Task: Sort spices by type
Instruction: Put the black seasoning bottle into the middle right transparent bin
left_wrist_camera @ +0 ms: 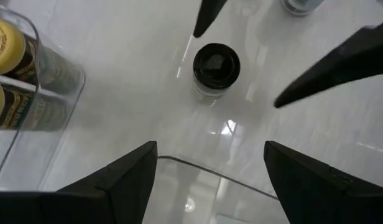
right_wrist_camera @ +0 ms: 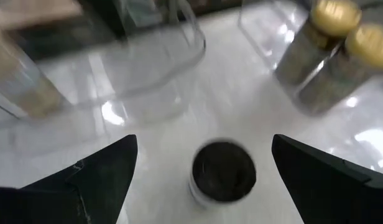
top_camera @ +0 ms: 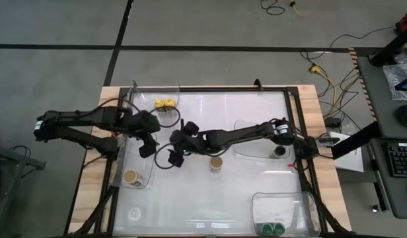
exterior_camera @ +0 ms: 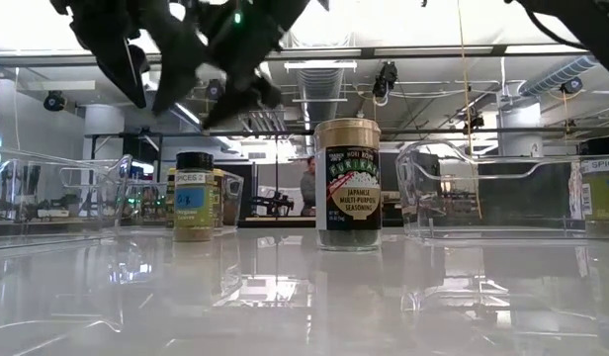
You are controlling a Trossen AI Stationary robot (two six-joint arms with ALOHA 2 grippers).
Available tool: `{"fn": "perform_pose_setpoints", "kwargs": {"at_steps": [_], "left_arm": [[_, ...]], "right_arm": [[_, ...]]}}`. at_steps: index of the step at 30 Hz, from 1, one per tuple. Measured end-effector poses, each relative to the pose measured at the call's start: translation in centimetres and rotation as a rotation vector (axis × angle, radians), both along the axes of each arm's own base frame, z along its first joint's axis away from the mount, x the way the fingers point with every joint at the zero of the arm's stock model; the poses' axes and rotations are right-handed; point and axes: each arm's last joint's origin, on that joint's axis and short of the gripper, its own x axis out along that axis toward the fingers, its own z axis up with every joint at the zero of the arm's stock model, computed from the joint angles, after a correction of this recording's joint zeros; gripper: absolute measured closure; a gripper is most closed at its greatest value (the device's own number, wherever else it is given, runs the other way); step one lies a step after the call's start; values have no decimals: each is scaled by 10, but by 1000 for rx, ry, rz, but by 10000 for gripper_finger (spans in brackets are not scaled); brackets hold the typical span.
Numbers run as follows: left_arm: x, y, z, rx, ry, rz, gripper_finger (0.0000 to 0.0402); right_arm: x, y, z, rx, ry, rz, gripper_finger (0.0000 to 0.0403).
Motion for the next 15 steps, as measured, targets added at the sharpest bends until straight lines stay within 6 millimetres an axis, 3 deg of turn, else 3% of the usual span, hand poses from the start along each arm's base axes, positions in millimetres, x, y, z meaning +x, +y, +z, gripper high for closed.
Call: {"fn": "perform_pose_setpoints", "kwargs": {"at_steps": [15], "left_arm": [[-5, 1, -3, 9, -122, 42, 123]], "right_arm": [[-4, -25, -23, 57, 95, -84, 39]]}}
